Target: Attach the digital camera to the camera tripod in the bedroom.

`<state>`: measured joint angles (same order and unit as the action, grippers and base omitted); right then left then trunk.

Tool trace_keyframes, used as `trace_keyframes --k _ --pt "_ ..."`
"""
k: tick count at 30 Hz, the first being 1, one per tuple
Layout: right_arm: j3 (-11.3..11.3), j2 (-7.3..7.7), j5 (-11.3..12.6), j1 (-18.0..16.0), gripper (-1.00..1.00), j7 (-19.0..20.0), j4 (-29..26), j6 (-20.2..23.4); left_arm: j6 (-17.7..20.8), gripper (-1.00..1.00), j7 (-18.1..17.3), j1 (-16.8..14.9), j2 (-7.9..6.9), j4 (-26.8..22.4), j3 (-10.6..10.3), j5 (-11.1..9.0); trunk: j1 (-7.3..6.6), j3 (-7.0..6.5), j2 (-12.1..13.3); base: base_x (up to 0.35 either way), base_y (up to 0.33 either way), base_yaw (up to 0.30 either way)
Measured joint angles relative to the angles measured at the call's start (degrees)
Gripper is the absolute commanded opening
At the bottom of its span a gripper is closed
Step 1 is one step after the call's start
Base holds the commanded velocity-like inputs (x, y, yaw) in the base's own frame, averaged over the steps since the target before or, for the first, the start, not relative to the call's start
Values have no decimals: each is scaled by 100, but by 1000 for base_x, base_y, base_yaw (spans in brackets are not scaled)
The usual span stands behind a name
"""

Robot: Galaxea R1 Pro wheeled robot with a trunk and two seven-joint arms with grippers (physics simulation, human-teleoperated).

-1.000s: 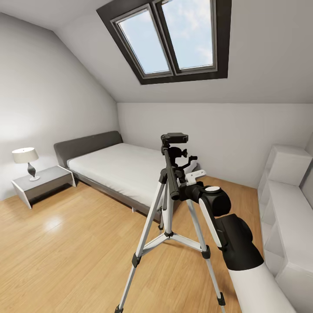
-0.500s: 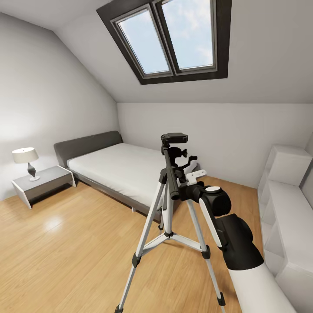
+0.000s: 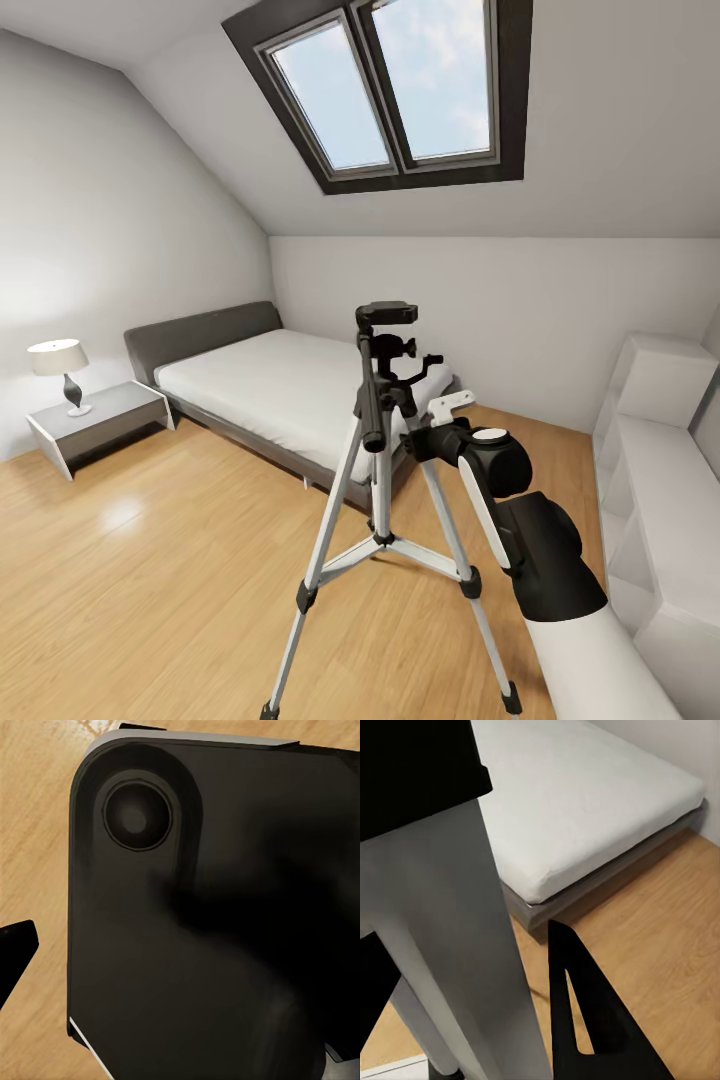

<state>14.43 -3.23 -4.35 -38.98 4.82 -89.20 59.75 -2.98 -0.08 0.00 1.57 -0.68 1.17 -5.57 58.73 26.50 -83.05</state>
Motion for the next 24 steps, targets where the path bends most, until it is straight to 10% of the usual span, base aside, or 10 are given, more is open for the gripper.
trace_keyframes --k 5,8,24 --pt "-4 3 19 0 -100 19 -20 0 0 100 0 0 0 0 0 0 0 0 0 0 0 0" --pt "-379 -8 44 -511 -100 96 -106 -42 -1 100 0 0 4 1 0 0 -1 -1 -1 0 0 0" --pt "-426 -56 168 -771 -100 109 33 0 0 100 0 0 8 0 0 0 0 1 1 0 0 0"
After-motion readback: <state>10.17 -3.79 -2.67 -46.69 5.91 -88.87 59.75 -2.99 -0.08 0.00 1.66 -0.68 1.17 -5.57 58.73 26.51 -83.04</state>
